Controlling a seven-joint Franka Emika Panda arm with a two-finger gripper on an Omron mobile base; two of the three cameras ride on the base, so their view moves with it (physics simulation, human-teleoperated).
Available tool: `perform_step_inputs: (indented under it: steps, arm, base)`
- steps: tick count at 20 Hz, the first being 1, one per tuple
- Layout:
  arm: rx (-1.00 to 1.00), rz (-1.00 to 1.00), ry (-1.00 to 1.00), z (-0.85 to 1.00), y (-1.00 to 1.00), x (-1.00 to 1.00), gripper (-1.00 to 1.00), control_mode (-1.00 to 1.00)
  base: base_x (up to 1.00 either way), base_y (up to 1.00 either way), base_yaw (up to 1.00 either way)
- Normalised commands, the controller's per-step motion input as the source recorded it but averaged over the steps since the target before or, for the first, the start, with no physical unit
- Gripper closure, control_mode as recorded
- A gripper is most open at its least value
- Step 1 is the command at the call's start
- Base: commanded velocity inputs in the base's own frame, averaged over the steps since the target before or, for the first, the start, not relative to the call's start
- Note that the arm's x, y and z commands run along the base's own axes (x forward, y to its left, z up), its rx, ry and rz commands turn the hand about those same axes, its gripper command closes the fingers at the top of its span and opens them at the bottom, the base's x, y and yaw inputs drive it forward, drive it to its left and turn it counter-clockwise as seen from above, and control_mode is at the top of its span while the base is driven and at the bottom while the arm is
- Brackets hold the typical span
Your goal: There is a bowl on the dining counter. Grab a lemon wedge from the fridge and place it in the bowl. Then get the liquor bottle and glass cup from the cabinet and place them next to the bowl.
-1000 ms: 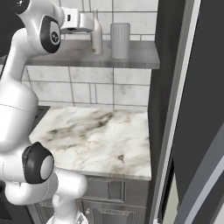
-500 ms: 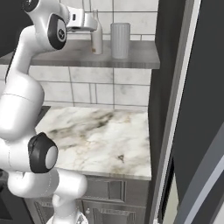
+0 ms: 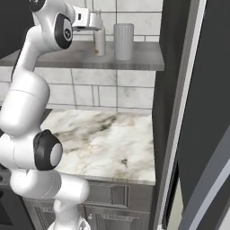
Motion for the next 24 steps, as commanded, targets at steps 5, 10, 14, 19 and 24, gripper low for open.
perform_step_inputs:
  steps: [5, 10, 14, 19, 24]
  arm:
    - [0.00, 0.00, 0.00, 0.00, -0.05, 0.23, -1.00, -1.00]
    - [0.00, 0.00, 0.00, 0.00, -0.05, 0.22, -1.00, -1.00]
    - [0.00, 0.00, 0.00, 0.00, -0.06, 0.22, -1.00, -1.00]
    - [0.00, 0.00, 0.00, 0.00, -0.02, 0.21, -1.00, -1.00]
    - [0.00, 0.00, 0.00, 0.00, 0.00, 0.08, -1.00, -1.00]
  base:
    - [0.00, 0.00, 0.00]
    - [0.00, 0.00, 0.00]
    - [0.00, 0.00, 0.00]
    - [0.00, 0.00, 0.00]
    - [0.00, 0.00, 0.00]
